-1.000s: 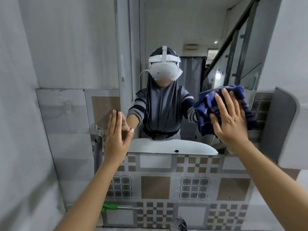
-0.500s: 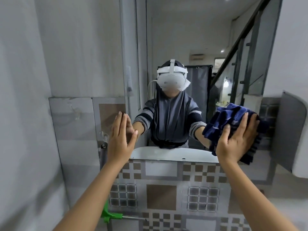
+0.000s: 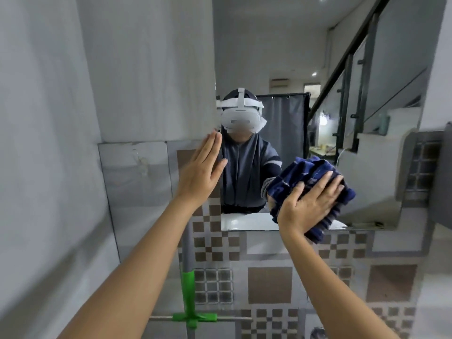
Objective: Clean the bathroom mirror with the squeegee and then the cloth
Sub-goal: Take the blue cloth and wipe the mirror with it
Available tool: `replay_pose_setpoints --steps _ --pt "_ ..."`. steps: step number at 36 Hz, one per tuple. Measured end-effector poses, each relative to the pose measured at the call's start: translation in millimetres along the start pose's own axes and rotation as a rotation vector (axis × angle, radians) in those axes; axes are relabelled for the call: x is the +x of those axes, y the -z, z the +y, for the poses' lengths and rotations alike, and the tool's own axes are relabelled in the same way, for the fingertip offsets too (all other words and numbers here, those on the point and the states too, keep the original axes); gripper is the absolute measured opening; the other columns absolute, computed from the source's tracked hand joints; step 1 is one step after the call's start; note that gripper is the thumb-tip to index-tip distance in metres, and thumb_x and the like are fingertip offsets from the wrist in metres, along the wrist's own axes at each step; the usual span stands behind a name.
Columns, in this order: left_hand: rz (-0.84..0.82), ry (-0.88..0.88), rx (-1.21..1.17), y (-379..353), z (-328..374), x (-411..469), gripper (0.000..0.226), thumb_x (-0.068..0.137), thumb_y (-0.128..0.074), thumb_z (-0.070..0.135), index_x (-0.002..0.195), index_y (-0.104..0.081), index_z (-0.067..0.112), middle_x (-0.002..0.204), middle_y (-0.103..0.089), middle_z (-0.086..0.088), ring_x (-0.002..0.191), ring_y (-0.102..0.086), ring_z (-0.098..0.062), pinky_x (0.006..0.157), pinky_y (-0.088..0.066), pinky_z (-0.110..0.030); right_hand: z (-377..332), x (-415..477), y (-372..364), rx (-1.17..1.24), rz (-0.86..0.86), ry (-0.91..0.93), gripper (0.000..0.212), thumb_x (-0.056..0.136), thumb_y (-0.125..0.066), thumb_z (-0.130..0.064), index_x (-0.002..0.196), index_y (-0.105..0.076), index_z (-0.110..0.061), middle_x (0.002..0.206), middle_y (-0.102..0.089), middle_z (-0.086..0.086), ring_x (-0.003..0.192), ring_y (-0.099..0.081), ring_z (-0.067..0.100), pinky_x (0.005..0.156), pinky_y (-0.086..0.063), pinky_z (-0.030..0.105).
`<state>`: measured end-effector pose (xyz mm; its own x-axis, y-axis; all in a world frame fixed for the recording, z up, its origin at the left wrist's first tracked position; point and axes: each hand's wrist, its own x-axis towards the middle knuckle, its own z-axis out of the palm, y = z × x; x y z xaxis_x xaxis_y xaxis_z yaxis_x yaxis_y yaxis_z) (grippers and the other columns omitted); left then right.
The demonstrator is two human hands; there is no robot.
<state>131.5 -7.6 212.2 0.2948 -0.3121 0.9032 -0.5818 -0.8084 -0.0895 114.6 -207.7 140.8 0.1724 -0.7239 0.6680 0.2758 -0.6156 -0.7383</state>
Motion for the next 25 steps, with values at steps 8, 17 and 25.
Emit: replay_pose_setpoints --steps 8,17,25 --pt "0.000 -0.031 -0.079 5 -4 -2 0.059 0.096 -0.042 0.031 0.146 -0.015 0.014 0.154 -0.014 0.002 0.141 -0.013 -0.011 0.102 -0.029 -0.021 -23 -45 -19 -0.073 -0.169 0.210 0.062 0.093 -0.032 -0.035 0.148 -0.014 -0.014 0.156 -0.011 0.010 0.144 -0.003 0.024 0.116 0.004 0.033" --pt "-0.001 -0.054 -0.084 7 -12 -1 0.060 0.096 -0.046 0.031 0.146 -0.017 0.016 0.153 -0.018 0.003 0.139 -0.012 -0.008 0.094 -0.033 -0.018 -15 -70 -20 -0.243 -0.378 0.641 0.058 0.093 -0.033 -0.032 0.147 -0.019 -0.015 0.155 -0.015 0.008 0.145 0.005 0.015 0.118 0.004 0.032" --pt "-0.003 -0.015 -0.092 4 -6 -3 0.059 0.096 -0.046 0.028 0.146 -0.019 0.013 0.153 -0.021 -0.003 0.140 -0.015 -0.015 0.101 -0.029 -0.023 3 -55 -7 -0.284 -0.547 1.126 0.055 0.094 -0.041 -0.029 0.146 -0.026 -0.018 0.153 -0.020 0.003 0.145 -0.008 0.017 0.119 -0.005 0.034"
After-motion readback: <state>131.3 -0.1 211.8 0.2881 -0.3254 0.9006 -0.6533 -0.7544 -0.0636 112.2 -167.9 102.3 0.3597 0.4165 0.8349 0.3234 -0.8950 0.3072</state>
